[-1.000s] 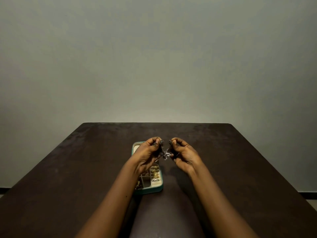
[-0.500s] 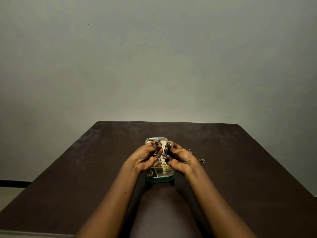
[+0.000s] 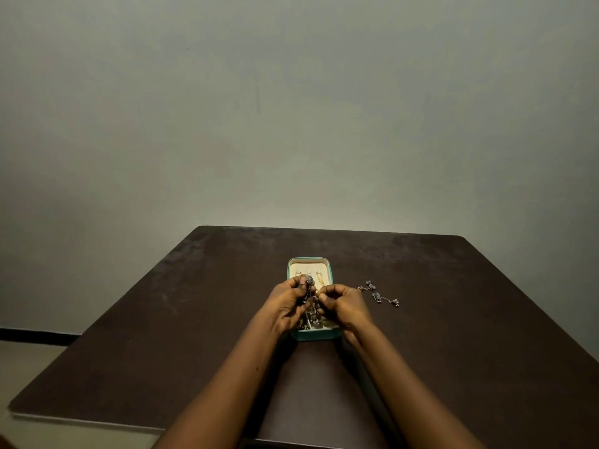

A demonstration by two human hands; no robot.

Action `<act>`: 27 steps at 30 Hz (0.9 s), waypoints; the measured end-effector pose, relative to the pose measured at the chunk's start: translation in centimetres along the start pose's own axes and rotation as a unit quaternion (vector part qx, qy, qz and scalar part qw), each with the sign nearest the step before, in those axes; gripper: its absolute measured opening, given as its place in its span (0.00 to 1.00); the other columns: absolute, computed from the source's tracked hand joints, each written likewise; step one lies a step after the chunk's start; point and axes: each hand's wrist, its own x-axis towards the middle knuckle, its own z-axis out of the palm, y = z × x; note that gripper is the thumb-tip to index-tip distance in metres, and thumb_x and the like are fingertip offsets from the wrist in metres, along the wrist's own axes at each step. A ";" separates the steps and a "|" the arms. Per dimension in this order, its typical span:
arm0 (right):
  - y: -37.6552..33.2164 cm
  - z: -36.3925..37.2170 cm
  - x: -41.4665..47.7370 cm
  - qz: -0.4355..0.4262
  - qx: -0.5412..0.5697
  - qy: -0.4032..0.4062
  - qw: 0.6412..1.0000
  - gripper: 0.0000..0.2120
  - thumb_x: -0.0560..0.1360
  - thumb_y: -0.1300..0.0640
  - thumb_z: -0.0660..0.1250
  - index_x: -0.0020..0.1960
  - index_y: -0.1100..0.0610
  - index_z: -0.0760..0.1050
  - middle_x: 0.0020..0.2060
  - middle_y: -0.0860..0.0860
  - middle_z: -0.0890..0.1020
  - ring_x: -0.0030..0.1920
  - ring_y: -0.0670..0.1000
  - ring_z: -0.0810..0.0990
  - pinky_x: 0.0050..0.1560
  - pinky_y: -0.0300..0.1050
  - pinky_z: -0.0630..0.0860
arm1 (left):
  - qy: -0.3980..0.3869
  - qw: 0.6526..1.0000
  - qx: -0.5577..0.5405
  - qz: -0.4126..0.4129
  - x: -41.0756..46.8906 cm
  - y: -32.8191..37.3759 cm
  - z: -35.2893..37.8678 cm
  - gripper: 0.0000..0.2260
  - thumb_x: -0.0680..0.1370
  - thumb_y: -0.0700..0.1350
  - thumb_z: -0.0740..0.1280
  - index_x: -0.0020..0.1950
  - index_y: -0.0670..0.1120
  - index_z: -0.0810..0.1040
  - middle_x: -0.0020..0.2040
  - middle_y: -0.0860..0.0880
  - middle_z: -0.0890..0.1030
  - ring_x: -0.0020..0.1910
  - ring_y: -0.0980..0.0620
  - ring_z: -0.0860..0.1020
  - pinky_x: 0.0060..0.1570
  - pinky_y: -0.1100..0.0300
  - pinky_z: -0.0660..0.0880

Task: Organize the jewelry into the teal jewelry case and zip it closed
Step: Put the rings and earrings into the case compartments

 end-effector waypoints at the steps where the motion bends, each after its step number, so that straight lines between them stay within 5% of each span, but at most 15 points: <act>1: 0.2 0.0 0.0 -0.014 -0.033 0.001 0.999 0.14 0.74 0.73 0.62 0.35 0.59 0.75 0.30 0.52 0.78 0.25 0.44 0.76 0.27 0.33 0.75 | 0.001 1.000 -0.001 0.001 0.1 -0.1 0.0 0.09 0.81 0.36 0.56 0.44 0.42 0.74 0.39 0.44 0.77 0.29 0.55 0.79 0.26 0.67 0.76; 5: 1.0 -0.1 0.3 -0.092 -0.223 0.025 0.970 0.10 0.71 0.70 0.67 0.35 0.58 0.79 0.34 0.51 0.81 0.38 0.50 0.79 0.40 0.40 0.77 | -0.005 1.000 -0.004 -0.003 0.2 -0.5 -0.1 0.09 0.81 0.36 0.56 0.46 0.39 0.74 0.41 0.43 0.76 0.39 0.50 0.75 0.30 0.62 0.79; 9: 1.5 -0.1 0.1 -0.146 -0.381 0.045 0.912 0.05 0.69 0.65 0.71 0.43 0.58 0.84 0.42 0.53 0.85 0.40 0.43 0.78 0.36 0.31 0.67 | -0.002 1.000 0.016 0.000 0.3 -1.0 -0.1 0.09 0.81 0.36 0.56 0.46 0.40 0.74 0.42 0.42 0.76 0.40 0.50 0.75 0.31 0.62 0.79; 13: 1.7 0.1 0.0 -0.152 -0.423 0.040 0.892 0.09 0.68 0.65 0.72 0.48 0.58 0.84 0.49 0.55 0.85 0.49 0.49 0.82 0.41 0.30 0.69 | 0.007 0.998 0.055 0.013 0.5 -1.5 0.0 0.09 0.81 0.36 0.56 0.44 0.41 0.73 0.39 0.44 0.74 0.36 0.52 0.73 0.27 0.64 0.77; 18: 2.0 -0.3 0.3 -0.135 -0.451 0.040 0.882 0.10 0.69 0.64 0.72 0.49 0.56 0.84 0.48 0.56 0.85 0.47 0.50 0.82 0.41 0.33 0.68 | -0.011 0.996 0.085 0.026 0.6 -1.9 0.0 0.10 0.81 0.36 0.56 0.42 0.41 0.73 0.38 0.45 0.74 0.37 0.52 0.74 0.34 0.61 0.77; 27: 2.0 -1.5 0.9 -0.099 -0.359 0.091 0.923 0.08 0.70 0.67 0.70 0.46 0.59 0.84 0.45 0.56 0.85 0.42 0.46 0.79 0.43 0.34 0.70 | 0.005 0.978 0.196 0.067 0.6 -1.9 0.0 0.11 0.80 0.34 0.58 0.40 0.42 0.74 0.38 0.45 0.76 0.37 0.53 0.74 0.35 0.64 0.74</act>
